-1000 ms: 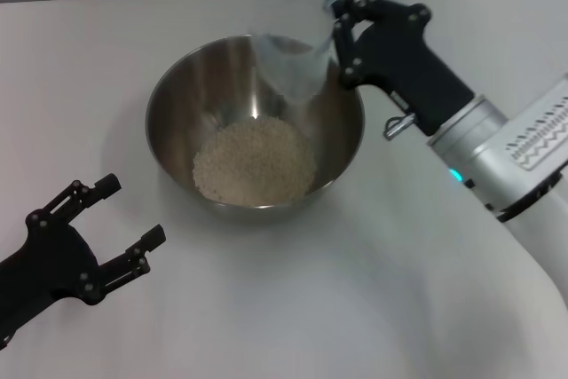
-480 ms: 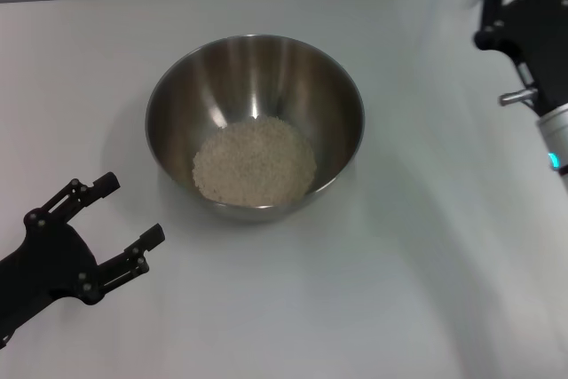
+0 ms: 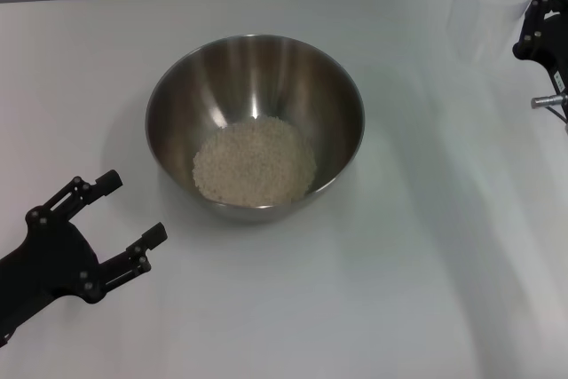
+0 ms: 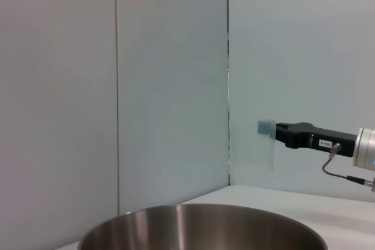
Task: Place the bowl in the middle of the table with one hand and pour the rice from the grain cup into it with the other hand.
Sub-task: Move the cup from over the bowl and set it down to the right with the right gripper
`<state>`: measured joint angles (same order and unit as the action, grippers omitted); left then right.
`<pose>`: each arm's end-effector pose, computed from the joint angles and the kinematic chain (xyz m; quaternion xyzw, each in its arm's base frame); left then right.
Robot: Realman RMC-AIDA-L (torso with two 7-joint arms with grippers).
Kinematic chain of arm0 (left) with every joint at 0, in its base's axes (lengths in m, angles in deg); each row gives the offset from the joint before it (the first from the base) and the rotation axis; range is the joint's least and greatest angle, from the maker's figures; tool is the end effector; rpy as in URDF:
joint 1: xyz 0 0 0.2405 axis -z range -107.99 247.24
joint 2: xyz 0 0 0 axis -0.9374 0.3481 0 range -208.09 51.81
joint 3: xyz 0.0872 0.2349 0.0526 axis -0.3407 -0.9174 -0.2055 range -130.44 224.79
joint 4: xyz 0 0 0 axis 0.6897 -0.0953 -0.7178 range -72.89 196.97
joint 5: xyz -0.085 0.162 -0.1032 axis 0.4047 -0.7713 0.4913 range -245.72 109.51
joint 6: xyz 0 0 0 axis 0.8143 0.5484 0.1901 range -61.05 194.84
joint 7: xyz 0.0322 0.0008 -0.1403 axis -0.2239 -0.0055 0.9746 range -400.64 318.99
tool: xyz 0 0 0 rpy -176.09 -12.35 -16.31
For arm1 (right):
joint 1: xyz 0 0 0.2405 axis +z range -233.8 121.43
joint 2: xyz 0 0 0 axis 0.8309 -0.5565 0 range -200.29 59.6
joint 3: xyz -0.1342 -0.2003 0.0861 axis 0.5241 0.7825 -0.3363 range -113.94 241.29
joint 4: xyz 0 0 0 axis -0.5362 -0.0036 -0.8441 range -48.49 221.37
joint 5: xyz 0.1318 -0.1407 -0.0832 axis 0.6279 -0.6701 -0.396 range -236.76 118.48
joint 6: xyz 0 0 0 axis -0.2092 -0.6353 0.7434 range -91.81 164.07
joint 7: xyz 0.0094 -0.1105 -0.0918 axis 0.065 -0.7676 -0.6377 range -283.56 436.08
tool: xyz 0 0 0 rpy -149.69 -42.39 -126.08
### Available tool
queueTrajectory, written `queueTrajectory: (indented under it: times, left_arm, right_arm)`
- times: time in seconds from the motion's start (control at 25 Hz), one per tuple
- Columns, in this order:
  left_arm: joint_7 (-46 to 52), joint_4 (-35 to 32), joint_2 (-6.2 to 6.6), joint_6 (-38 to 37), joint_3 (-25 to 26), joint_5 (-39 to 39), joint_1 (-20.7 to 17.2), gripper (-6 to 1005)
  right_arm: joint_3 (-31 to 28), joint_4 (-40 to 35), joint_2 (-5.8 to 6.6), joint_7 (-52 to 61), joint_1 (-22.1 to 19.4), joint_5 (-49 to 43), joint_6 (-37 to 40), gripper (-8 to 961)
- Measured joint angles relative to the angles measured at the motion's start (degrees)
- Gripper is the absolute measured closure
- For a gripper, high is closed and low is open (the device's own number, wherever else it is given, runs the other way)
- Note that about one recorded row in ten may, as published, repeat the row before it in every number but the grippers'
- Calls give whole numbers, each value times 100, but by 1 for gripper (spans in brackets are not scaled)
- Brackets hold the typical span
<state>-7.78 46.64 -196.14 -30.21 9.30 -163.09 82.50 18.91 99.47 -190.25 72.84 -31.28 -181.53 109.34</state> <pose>-0.3265 0.2145 -0.0181 -0.8793 -0.1118 -0.3563 0.2955 0.3036 0.3321 -0.0091 -0.6653 0.1605 0.3114 0.6593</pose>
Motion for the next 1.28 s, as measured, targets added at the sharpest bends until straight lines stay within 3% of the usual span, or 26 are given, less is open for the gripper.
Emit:
queueTrajectory:
  times: [0.6, 1.28]
  left_arm:
    - [0, -6, 5, -91, 27, 1, -4, 158]
    - [0, -6, 6, -209, 35, 17, -46, 158]
  right_arm:
    - [284, 12, 7, 14, 103, -34, -1463, 930]
    - [474, 32, 12, 17, 105, -40, -1795, 929]
